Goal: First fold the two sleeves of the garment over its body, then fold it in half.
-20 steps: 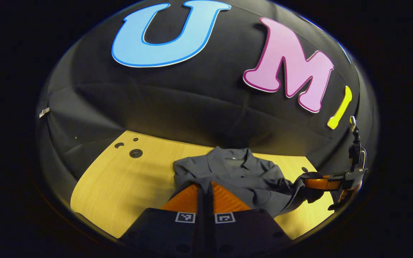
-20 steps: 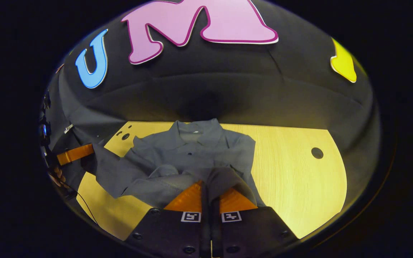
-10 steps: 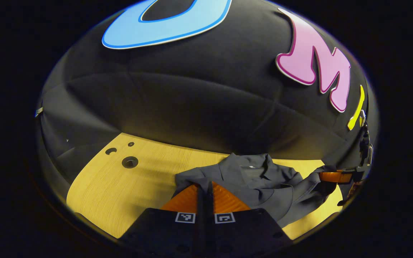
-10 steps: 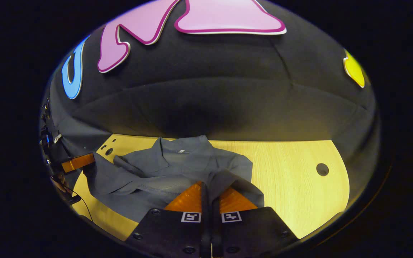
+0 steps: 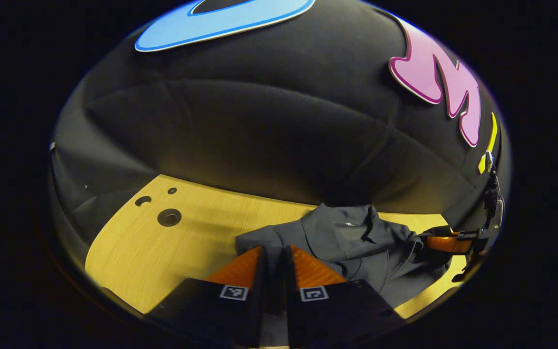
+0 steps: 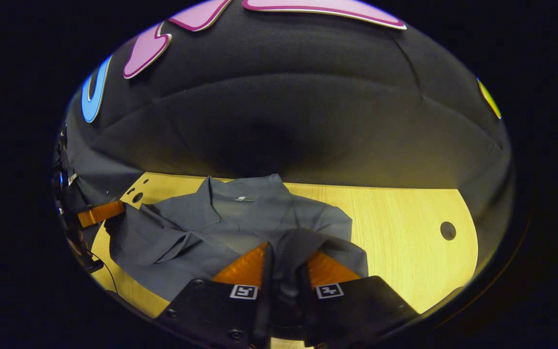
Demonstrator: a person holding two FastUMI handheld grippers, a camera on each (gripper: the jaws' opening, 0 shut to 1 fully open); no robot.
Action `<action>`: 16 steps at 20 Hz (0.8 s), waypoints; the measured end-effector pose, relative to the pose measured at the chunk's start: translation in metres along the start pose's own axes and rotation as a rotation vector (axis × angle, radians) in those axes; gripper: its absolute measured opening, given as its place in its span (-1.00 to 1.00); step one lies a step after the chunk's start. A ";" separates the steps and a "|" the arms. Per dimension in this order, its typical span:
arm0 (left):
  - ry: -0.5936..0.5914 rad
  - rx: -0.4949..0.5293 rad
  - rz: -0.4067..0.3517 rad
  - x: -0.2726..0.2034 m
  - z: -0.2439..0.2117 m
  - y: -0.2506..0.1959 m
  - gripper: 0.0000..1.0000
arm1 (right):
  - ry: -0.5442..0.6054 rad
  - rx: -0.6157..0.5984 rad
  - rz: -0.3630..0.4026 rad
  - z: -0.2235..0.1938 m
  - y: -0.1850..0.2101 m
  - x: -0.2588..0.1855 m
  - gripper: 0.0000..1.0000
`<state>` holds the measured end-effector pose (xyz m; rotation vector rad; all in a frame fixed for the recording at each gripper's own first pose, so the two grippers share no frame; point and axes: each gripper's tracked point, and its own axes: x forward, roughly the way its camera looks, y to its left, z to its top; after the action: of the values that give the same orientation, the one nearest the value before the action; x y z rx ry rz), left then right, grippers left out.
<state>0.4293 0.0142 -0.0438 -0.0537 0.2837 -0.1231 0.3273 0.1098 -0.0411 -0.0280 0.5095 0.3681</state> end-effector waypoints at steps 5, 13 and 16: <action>-0.060 0.016 0.068 -0.042 0.027 0.017 0.28 | -0.040 0.016 -0.033 0.009 -0.003 -0.041 0.89; -0.277 0.258 0.185 -0.186 0.062 0.012 0.92 | -0.166 0.035 -0.122 0.004 -0.001 -0.155 0.98; -0.324 0.314 0.160 -0.241 0.054 -0.010 0.89 | -0.199 0.032 -0.153 -0.008 0.004 -0.203 0.97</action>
<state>0.2141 0.0369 0.0754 0.2589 -0.0571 0.0017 0.1576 0.0439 0.0502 0.0003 0.3138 0.2099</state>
